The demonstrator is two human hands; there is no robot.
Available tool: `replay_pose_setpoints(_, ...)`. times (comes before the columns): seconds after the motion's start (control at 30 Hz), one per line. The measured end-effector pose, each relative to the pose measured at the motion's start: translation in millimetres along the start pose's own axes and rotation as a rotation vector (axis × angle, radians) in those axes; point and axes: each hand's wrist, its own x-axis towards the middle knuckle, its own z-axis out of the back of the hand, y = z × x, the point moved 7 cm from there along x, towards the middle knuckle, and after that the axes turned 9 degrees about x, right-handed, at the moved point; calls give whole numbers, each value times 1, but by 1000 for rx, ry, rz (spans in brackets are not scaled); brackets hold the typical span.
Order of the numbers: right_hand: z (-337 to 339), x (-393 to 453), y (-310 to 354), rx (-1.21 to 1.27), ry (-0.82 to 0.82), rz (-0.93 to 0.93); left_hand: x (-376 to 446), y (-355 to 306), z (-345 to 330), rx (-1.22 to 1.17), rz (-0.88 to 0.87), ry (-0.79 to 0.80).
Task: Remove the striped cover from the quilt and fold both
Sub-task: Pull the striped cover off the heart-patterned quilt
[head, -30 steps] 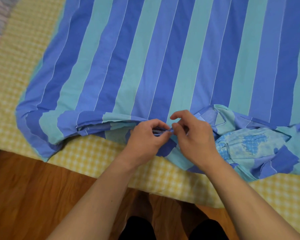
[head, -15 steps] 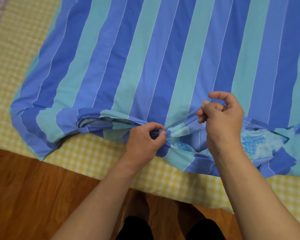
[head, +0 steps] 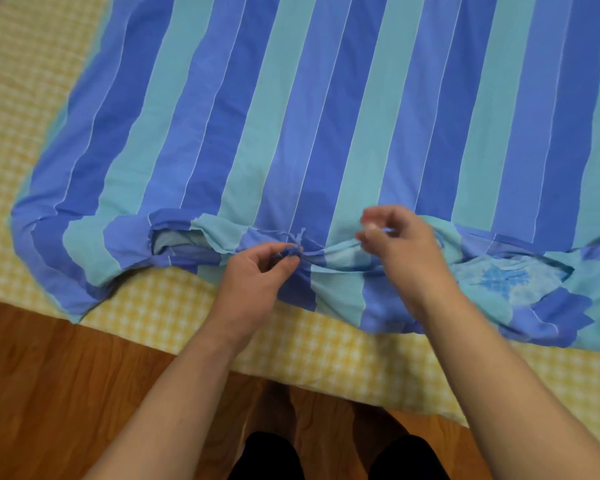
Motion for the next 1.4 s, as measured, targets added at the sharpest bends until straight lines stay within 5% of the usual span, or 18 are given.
replay_pose_setpoints(0.17, -31, -34, -28, -143, 164, -23, 0, -1, -2, -53, 1, -16)
replay_pose_setpoints(0.37, -48, -38, -10, -19, 152, 62, -5, -9, -8, -51, -35, 18)
replay_pose_setpoints(0.5, -62, -34, -10, -33, 304, 7, -9, -17, -7, 59, -99, 10)
replay_pose_setpoints(0.63, -61, -32, -11, -41, 263, 28, -12, -23, -9, 215, -135, 18)
replay_pose_setpoints(0.87, -60, -31, -25, 137, 174, -155, -20, -32, -6, 361, -255, -33)
replay_pose_setpoints(1.13, -80, -29, -9, 659, 456, -532, -27, -35, 12, 577, -355, -85)
replay_pose_setpoints(1.2, -80, -13, 5, 678, 389, -500, -32, -29, 7, 593, -317, 25)
replay_pose_setpoints(1.27, -77, 11, 27, 703, 321, -438, -43, -6, -10, 717, -250, 328)
replay_pose_setpoints(1.4, -80, 53, 86, 599, 312, -197, -85, 87, -19, 1363, -4, 872)
